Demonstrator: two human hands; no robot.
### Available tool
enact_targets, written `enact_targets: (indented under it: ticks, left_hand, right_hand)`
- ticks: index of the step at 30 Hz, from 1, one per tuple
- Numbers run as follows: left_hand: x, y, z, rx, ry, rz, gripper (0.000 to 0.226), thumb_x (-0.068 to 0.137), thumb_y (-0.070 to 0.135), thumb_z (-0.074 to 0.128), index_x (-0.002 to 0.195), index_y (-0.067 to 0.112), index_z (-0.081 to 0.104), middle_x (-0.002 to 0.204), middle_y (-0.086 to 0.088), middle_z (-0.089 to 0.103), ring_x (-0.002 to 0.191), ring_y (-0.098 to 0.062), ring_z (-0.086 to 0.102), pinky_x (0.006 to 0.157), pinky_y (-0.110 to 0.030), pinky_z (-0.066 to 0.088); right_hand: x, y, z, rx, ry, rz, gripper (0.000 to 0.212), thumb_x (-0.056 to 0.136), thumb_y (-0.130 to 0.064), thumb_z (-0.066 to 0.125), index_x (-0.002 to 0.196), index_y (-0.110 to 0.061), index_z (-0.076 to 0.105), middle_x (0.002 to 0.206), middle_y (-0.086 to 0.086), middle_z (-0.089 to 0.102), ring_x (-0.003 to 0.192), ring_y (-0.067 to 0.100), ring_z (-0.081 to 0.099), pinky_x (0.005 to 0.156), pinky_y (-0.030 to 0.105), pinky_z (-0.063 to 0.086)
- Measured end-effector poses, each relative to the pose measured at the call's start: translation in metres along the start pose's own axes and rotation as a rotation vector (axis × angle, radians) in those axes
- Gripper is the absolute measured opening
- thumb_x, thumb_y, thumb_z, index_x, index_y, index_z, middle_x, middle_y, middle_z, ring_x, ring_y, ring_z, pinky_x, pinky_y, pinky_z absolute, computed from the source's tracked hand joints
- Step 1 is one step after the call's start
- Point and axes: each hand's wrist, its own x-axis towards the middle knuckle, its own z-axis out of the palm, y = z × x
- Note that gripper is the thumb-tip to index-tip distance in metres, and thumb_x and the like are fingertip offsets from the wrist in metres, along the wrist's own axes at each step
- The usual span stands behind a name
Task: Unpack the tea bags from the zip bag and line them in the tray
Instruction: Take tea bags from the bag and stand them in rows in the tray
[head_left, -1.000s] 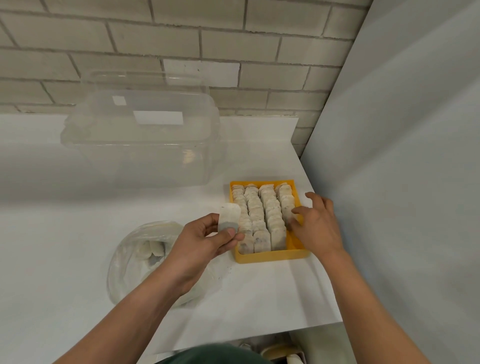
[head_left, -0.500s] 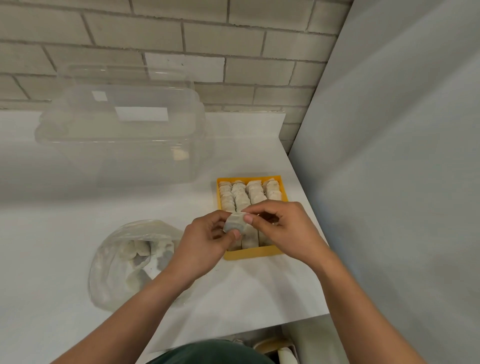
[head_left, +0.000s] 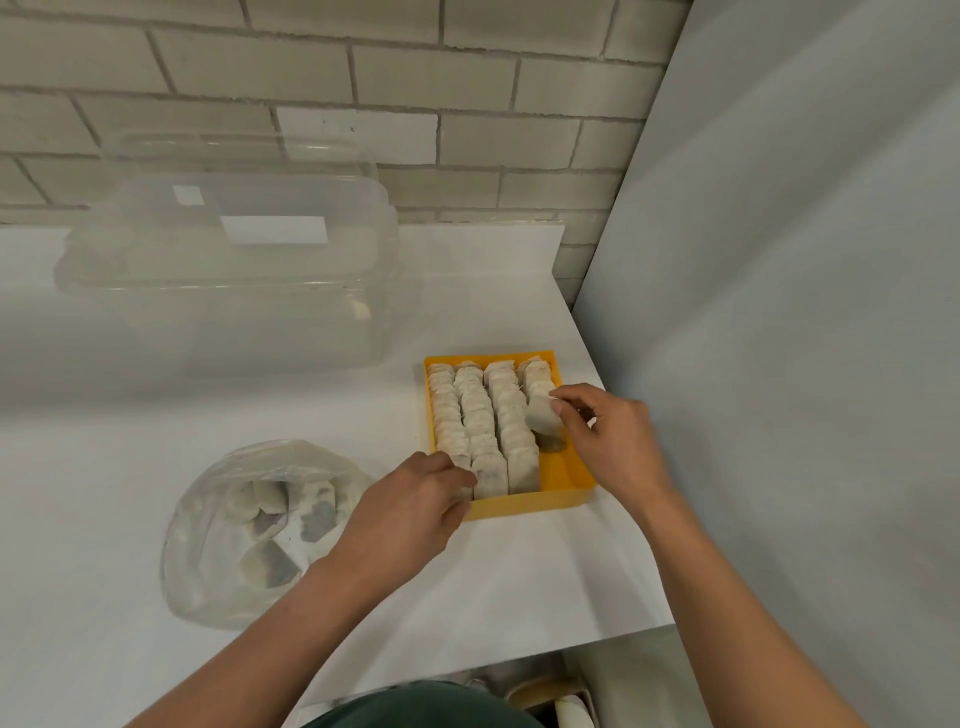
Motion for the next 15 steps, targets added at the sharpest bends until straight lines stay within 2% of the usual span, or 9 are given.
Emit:
enact_targets:
  ticks: [4,7,10,15]
  left_hand:
    - [0.003,-0.002,0.006,0.110,0.014,0.066,0.010,0.095,0.023,0.070,0.099,0.028,0.079,0.089,0.010,0.067,0.088,-0.020,0.065,0.054,-0.032,0.047]
    - [0.006,-0.004,0.008,0.152,0.024,0.074,0.009,0.093,0.024,0.073,0.091,0.031,0.079,0.081,0.012,0.067,0.081,-0.018,0.064,0.049,-0.031,0.046]
    - [0.007,-0.004,0.008,0.157,0.020,0.072,0.012,0.094,0.025,0.071,0.090,0.032,0.079,0.081,0.012,0.068,0.082,-0.019,0.065,0.050,-0.031,0.048]
    - [0.009,-0.003,0.007,0.182,-0.024,0.043,0.022,0.103,0.030,0.055,0.103,0.033,0.077,0.095,0.010,0.069,0.096,-0.017,0.062,0.063,-0.035,0.053]
  right_hand:
    - [0.007,0.012,0.000,-0.098,-0.157,0.042,0.019,0.101,-0.028,0.063,0.112,-0.023,0.077,0.107,-0.008,0.075,0.086,0.008,0.060,0.074,0.019,0.044]
    - [0.011,0.023,0.009,-0.178,-0.204,0.026,0.017,0.099,-0.027,0.065,0.108,-0.023,0.078,0.114,-0.004,0.065,0.104,0.016,0.058,0.085,0.024,0.043]
    - [0.013,0.030,0.019,-0.277,-0.179,0.007,0.018,0.098,-0.027,0.066,0.109,-0.022,0.079,0.119,-0.002,0.057,0.114,0.021,0.050,0.089,0.030,0.048]
    - [0.013,0.034,0.029,-0.448,-0.096,-0.021,0.020,0.100,-0.029,0.063,0.108,-0.022,0.080,0.128,0.000,0.057,0.119,0.024,0.048,0.072,0.032,0.050]
